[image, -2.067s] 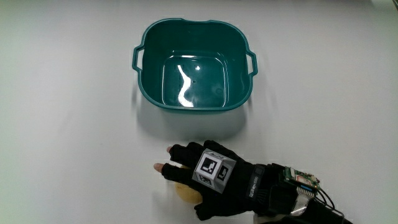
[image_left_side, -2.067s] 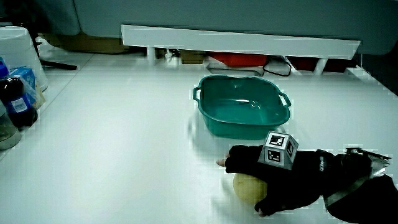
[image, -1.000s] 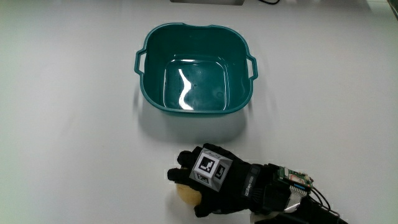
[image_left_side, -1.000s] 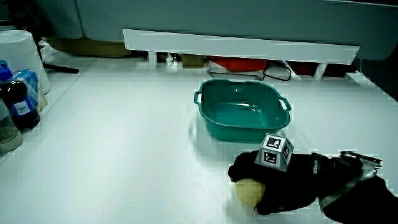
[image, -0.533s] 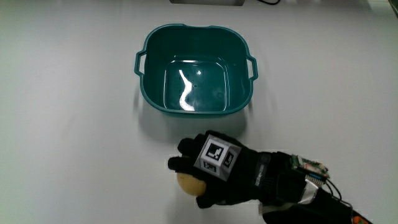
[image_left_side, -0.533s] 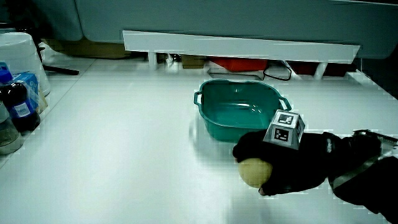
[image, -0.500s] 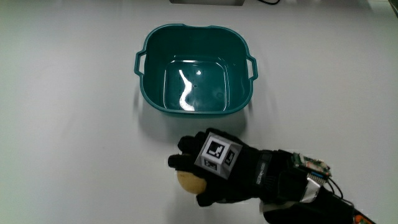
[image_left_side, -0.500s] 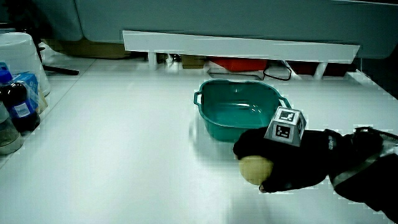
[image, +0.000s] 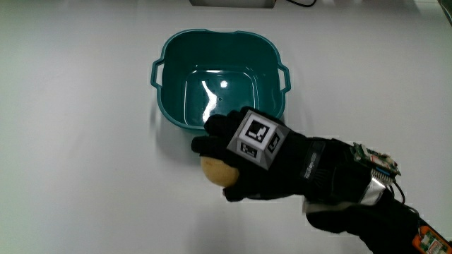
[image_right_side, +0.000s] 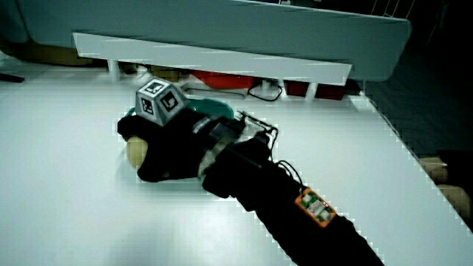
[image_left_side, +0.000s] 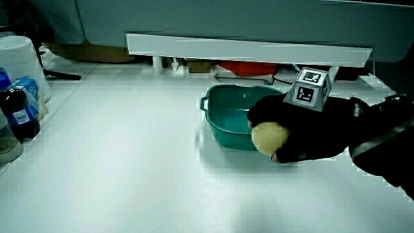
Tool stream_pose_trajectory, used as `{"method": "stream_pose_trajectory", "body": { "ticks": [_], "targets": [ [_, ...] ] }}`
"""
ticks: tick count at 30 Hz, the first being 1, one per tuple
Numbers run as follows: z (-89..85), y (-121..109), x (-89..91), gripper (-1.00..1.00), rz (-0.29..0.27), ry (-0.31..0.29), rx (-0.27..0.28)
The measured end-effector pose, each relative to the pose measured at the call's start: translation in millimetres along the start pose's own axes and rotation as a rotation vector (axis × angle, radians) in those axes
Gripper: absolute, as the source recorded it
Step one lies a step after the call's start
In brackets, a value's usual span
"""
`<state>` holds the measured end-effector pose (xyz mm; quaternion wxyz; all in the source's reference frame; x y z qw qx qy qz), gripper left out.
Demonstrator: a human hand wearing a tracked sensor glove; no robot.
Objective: Pick pear from desk
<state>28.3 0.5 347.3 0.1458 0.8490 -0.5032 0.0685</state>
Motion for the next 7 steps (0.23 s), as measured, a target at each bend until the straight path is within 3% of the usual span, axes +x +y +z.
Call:
{"method": "stream_pose_trajectory", "body": {
  "ticks": [1,3,7],
  "targets": [
    [0.7,1.3,2.8,1.00,-0.006,-0.004,-0.006],
    [1.0,4.5,10.6,1.00,-0.012,0.079,0.015],
    [-1.6,11.0,27.9,1.00,-0.061,0.006,0.009]
  ]
}}
